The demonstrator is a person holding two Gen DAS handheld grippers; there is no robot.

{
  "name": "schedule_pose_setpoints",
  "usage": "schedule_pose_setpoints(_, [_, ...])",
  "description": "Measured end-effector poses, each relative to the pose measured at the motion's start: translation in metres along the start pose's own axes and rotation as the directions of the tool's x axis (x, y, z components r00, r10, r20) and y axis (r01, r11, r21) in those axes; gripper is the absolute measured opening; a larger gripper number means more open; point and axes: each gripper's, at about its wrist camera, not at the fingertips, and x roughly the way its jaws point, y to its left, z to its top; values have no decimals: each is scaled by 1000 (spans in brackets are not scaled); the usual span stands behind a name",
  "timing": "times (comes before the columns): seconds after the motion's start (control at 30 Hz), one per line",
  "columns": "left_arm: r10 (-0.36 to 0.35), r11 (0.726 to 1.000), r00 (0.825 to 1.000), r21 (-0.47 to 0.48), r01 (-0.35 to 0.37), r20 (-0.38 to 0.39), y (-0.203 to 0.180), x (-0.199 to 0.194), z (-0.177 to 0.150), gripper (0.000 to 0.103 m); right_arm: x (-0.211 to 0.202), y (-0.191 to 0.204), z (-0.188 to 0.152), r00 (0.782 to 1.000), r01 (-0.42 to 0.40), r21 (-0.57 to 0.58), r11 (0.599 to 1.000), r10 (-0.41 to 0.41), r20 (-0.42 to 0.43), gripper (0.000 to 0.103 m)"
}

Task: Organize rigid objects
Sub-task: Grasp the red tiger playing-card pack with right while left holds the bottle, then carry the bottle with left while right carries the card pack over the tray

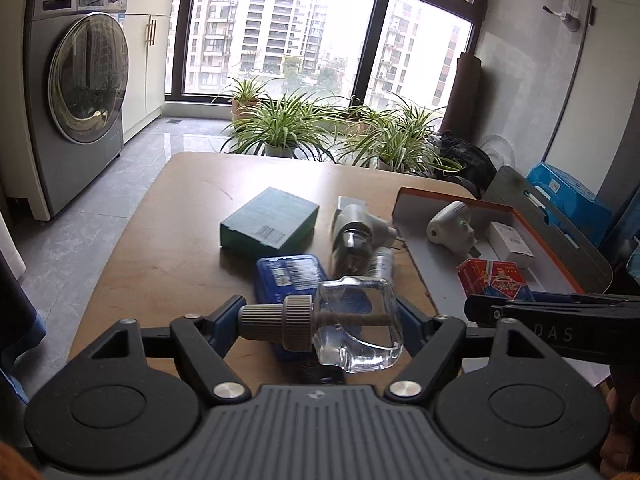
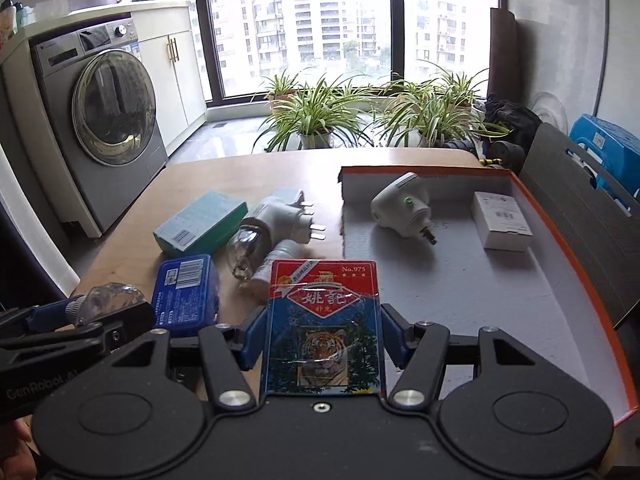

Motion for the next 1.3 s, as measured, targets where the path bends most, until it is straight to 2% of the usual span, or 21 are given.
schedule_pose_setpoints(0.33, [-88, 996, 995, 11, 89, -44, -65, 19, 20, 79, -23, -87, 14, 996, 80, 41, 996, -81, 30, 71])
schedule_pose_setpoints(0.47, [-92, 994, 995, 61, 94, -44, -93, 28, 33, 79, -29, -110, 21, 993, 105, 26, 994, -107, 54, 71])
schedule_pose_setpoints(0.63, [-90, 995, 996, 44, 90, -13, -110, 28, 42, 79, -26, -136, 26, 993, 92, 41, 995, -94, 73, 71])
schedule_pose_setpoints(0.8, [-98, 992, 994, 79, 101, -43, -120, 37, 40, 79, -14, -150, 19, 996, 71, 61, 996, -74, 49, 71])
schedule_pose_setpoints(1.07, [-109, 978, 992, 173, 117, -59, -143, 47, 48, 79, -11, -149, 22, 997, 49, 36, 998, -51, 54, 71])
schedule_pose_setpoints(1.2, [-100, 980, 993, 168, 110, -62, -147, 51, 50, 79, -13, -152, 28, 997, 45, 34, 998, -47, 66, 71])
schedule_pose_setpoints(1.3, [-96, 986, 995, 134, 100, -37, -147, 49, 52, 79, -13, -156, 34, 996, 42, 41, 998, -44, 73, 71])
